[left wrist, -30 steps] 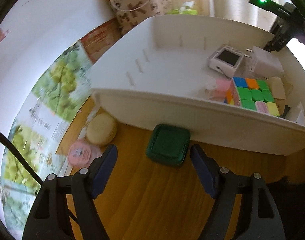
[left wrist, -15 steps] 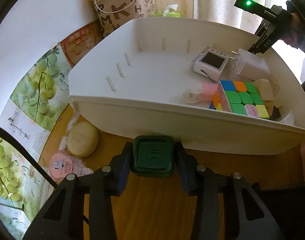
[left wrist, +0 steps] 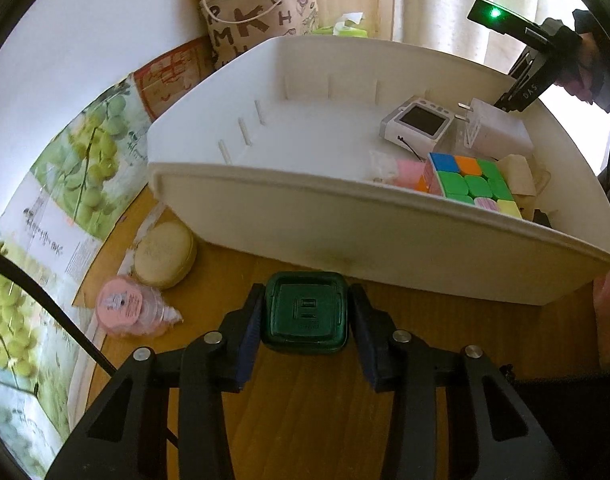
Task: Organize rigid objects
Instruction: 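Close the left tool on the dark green square box, then lift the green box and carry it over the tray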
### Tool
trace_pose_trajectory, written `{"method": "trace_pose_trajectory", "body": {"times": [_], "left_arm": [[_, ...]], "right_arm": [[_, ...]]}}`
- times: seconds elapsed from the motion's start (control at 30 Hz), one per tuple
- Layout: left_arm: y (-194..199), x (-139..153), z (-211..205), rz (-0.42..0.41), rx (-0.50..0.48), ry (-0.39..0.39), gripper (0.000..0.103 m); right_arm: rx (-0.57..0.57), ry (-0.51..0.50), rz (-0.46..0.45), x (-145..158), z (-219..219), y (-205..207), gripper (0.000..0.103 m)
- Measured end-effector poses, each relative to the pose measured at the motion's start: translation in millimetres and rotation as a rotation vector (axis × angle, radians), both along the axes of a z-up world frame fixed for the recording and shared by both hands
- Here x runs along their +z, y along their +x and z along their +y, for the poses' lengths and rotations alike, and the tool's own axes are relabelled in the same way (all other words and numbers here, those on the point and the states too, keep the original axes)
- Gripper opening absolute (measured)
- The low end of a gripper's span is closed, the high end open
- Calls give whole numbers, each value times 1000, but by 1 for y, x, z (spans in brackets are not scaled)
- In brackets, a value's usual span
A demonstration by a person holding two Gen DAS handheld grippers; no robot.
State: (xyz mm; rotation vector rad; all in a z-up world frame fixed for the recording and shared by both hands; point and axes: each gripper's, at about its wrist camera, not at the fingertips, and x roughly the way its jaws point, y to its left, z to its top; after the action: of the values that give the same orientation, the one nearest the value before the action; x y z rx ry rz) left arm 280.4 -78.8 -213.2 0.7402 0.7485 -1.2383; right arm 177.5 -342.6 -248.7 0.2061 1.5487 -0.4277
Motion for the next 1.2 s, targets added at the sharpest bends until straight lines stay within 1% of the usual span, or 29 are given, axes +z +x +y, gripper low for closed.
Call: {"method": "trace_pose_trajectory", "body": {"times": [0.1,0.23,0.33,0.6,0.7,0.83,0.9,1.0,1.2], "left_arm": [[-1,5,6,6,27,-12,44],[2,13,13,59,87,-52,44],[5,21,18,92,154,-90,44],[0,47,27,111,283,-169,44],[-5,57,29,129,339,-180,44],[-17,70,28,132,425,-195,44],[-24,75,25,130,459,-189,44],[-35,81,21,128,504,-175,44],[-54,95,13,143,569,-181,44]], "right_arm": [[3,-1,-3,1,1,0,17],[11,-4,-10,3,2,-2,17],[18,-6,-15,4,3,-3,17],[36,-4,-44,8,4,-9,17],[44,3,-58,9,4,-11,17],[65,17,-72,11,3,-15,17],[84,26,-77,11,2,-16,17],[106,38,-80,11,1,-16,17],[174,64,-70,11,0,-11,17]]}}
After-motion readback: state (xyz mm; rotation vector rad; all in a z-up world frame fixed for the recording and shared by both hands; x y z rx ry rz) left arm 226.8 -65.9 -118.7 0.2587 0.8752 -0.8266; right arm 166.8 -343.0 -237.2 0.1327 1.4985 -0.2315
